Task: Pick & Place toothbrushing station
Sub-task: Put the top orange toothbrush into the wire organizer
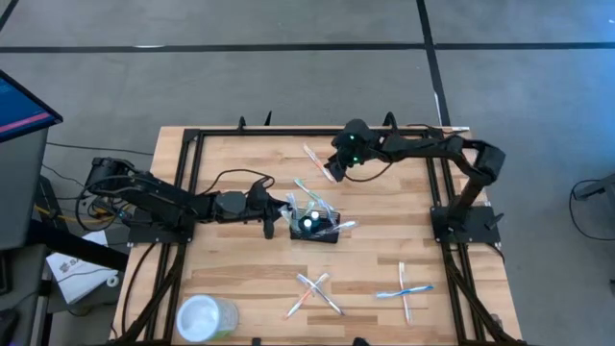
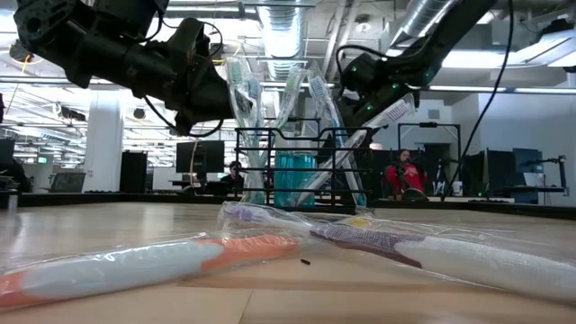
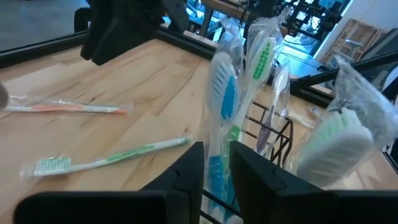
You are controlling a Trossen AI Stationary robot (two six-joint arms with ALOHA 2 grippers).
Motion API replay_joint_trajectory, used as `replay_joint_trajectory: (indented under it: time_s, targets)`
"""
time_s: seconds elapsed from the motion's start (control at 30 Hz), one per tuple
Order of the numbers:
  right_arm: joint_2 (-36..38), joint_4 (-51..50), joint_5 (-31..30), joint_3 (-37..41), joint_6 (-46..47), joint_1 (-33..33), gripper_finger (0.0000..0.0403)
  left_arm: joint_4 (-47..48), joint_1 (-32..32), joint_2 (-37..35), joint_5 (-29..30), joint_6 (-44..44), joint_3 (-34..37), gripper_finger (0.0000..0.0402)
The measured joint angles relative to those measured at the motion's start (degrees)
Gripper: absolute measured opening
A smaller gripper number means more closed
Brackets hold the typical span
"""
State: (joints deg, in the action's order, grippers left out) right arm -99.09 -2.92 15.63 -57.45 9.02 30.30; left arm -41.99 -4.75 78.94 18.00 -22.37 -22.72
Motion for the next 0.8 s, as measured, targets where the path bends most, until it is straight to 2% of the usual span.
replay_joint_trajectory:
  time_s: [0.2, 0.43, 0.67, 0.8]
  targets:
    - [-4.86, -4.07, 1.07, -3.8, -0.01, 1.03, 0.0179, 0.29, 0.0, -0.24, -0.9, 0.01, 0.0, 0.0084]
    - [-9.63, -7.53, 0.95, -8.63, -1.34, 0.94, 0.0169, 2.61, -0.26, -0.24, -0.9, -0.34, 0.0, 0.0084]
    - [-10.03, -8.68, 0.86, -9.9, -1.93, 1.0, 0.0154, 3.85, -2.13, -0.24, -0.94, -0.53, 0.0, 0.0082]
    - [-10.03, -12.87, 0.86, -9.9, -2.97, 1.01, 0.0154, 3.88, -3.24, -0.24, -0.93, -0.59, 0.0, 0.0082]
